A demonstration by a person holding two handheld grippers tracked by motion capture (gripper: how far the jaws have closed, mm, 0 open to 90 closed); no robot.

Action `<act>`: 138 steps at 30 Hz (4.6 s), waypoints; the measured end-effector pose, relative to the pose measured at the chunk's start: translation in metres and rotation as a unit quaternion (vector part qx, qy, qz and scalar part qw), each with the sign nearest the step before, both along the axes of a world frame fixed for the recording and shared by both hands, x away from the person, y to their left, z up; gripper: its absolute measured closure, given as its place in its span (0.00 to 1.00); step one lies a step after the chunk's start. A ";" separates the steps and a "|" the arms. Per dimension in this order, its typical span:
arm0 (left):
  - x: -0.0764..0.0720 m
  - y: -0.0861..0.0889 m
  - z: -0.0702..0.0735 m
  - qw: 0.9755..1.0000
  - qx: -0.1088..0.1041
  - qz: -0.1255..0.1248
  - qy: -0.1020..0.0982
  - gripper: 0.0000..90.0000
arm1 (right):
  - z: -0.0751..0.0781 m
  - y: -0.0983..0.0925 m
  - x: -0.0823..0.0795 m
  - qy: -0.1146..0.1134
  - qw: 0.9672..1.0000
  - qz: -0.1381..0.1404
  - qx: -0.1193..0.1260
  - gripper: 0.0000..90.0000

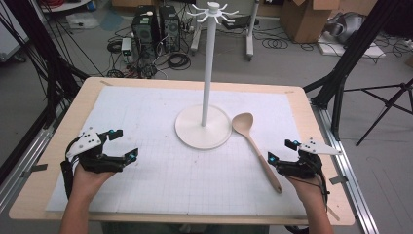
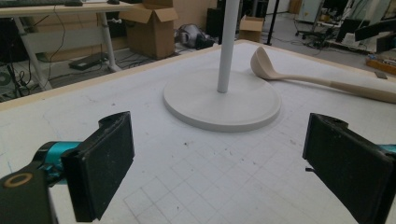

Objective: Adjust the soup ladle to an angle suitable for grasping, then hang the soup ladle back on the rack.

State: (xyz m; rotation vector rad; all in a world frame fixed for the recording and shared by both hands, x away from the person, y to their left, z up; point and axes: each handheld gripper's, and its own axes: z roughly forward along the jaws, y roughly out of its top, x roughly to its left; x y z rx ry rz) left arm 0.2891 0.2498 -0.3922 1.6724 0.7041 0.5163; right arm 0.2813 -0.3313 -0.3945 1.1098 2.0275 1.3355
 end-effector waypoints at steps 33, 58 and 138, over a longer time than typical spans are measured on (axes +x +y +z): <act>0.001 -0.003 -0.001 1.000 0.010 -0.005 0.003 0.10 | 0.007 0.005 -0.001 0.006 1.000 0.001 -0.014 0.17; 0.005 0.000 0.001 1.000 0.008 -0.010 -0.001 0.10 | 0.003 0.003 0.001 0.016 1.000 -0.005 -0.022 0.17; -0.004 0.004 -0.003 0.999 0.043 -0.004 0.021 0.10 | -0.025 0.045 0.066 0.155 0.980 0.031 -0.123 0.17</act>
